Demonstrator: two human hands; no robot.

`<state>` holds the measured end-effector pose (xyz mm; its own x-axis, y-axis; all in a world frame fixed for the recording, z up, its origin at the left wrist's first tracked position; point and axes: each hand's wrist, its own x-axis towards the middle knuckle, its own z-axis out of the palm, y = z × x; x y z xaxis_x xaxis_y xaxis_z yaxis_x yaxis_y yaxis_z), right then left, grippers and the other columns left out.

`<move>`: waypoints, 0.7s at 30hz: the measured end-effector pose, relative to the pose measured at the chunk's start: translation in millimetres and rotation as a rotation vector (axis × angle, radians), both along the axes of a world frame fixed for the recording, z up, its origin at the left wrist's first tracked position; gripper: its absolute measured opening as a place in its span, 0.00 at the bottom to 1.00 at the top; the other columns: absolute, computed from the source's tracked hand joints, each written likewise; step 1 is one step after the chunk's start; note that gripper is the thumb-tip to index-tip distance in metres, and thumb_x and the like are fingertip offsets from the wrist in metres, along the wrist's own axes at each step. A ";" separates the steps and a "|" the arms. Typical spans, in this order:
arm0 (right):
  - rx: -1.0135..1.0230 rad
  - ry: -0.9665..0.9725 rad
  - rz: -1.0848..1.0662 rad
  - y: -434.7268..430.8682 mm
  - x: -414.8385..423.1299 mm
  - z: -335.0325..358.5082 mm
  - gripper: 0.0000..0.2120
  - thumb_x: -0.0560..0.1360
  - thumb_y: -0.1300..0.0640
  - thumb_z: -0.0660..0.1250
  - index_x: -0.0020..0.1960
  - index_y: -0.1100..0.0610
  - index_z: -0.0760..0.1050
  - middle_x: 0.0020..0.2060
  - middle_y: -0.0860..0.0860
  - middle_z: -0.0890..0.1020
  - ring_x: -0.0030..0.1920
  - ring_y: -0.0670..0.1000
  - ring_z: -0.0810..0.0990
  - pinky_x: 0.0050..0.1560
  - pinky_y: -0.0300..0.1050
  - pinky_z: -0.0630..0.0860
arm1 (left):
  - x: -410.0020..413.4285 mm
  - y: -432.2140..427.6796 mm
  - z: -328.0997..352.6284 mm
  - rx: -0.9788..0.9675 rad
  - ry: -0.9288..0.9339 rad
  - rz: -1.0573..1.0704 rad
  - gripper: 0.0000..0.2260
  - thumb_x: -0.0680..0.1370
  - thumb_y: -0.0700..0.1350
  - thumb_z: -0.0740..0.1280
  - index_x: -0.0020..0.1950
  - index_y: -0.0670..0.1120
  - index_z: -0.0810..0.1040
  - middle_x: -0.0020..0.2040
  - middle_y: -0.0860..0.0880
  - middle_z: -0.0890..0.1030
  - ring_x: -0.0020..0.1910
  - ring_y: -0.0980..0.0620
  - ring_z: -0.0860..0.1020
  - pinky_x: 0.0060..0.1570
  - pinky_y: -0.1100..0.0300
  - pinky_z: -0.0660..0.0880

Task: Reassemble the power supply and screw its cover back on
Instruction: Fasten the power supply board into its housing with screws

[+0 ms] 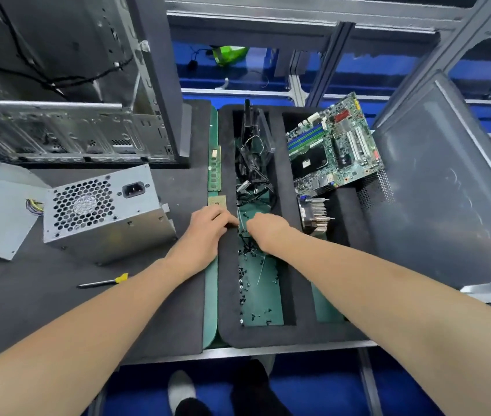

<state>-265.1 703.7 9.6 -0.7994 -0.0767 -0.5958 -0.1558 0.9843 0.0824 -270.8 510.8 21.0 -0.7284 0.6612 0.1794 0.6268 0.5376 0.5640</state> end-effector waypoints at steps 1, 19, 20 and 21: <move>0.033 -0.005 0.024 -1.9 -0.5 -5.1 0.17 0.77 0.67 0.68 0.64 0.58 0.76 0.59 0.55 0.78 0.58 0.60 0.82 0.43 0.51 0.75 | -0.4 0.1 -0.2 0.000 0.000 0.002 0.15 0.78 0.27 0.67 0.59 0.42 0.82 0.56 0.46 0.80 0.56 0.46 0.74 0.60 0.61 0.61; 0.136 -0.186 0.257 2.2 -36.0 21.7 0.04 0.80 0.61 0.69 0.53 0.60 0.80 0.48 0.54 0.82 0.45 0.56 0.80 0.46 0.44 0.78 | 2.4 0.1 -0.2 -0.032 -0.015 0.005 0.16 0.78 0.26 0.64 0.60 0.42 0.81 0.58 0.45 0.78 0.57 0.41 0.74 0.65 0.48 0.67; 0.126 -0.176 0.243 3.8 -39.8 24.7 0.06 0.79 0.61 0.68 0.55 0.60 0.82 0.48 0.53 0.84 0.44 0.55 0.80 0.46 0.43 0.77 | 2.4 0.1 -0.6 -0.033 -0.016 0.007 0.16 0.79 0.26 0.64 0.60 0.42 0.81 0.58 0.46 0.78 0.58 0.41 0.73 0.65 0.48 0.67; 0.122 -0.167 0.230 5.5 -42.3 26.3 0.07 0.79 0.62 0.69 0.56 0.60 0.82 0.50 0.53 0.85 0.43 0.54 0.80 0.47 0.43 0.78 | 2.2 0.2 -1.0 -0.034 -0.016 0.008 0.16 0.79 0.26 0.64 0.61 0.43 0.81 0.58 0.46 0.78 0.58 0.41 0.73 0.65 0.48 0.67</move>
<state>-307.4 709.2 35.9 -0.6593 -0.1639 -0.7338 -0.3947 0.9061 0.1523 -268.5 510.9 20.1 -0.7364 0.6608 0.1452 0.6133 0.5613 0.5557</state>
